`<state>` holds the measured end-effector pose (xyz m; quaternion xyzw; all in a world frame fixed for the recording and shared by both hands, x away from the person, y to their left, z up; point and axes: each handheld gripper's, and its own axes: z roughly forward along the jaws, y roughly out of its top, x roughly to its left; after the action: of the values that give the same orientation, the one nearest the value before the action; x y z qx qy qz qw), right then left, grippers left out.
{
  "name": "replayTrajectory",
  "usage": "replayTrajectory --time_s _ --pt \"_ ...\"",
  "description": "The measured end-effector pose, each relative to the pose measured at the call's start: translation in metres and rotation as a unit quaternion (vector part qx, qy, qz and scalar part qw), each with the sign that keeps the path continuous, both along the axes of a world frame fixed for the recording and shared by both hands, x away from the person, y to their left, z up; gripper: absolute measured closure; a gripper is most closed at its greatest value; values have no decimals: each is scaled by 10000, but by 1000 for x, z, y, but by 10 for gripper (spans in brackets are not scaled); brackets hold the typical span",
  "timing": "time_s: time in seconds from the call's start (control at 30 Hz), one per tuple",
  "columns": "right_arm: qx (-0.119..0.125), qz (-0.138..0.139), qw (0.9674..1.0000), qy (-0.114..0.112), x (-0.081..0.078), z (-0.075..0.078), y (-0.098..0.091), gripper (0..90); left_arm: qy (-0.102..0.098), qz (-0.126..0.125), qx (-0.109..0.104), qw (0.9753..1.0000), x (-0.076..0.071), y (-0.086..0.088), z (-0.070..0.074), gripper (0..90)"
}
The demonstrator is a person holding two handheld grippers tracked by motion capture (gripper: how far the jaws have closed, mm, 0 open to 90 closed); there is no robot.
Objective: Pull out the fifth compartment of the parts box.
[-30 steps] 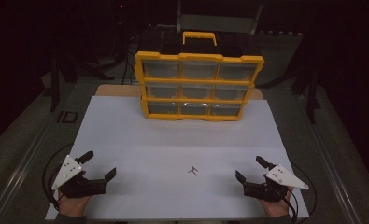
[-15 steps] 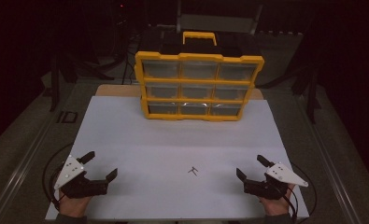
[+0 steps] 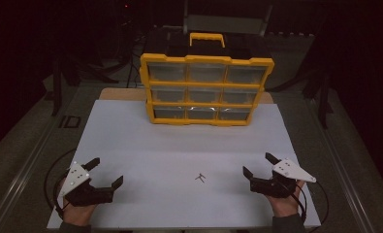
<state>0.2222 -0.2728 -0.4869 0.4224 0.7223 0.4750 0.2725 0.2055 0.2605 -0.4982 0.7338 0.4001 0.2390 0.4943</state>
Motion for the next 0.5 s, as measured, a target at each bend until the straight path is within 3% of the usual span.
replayTrajectory --time_s 0.5 --pt "-231 59 9996 -130 23 17 19 73 -31 -44 24 10000 1 -1 1 1"
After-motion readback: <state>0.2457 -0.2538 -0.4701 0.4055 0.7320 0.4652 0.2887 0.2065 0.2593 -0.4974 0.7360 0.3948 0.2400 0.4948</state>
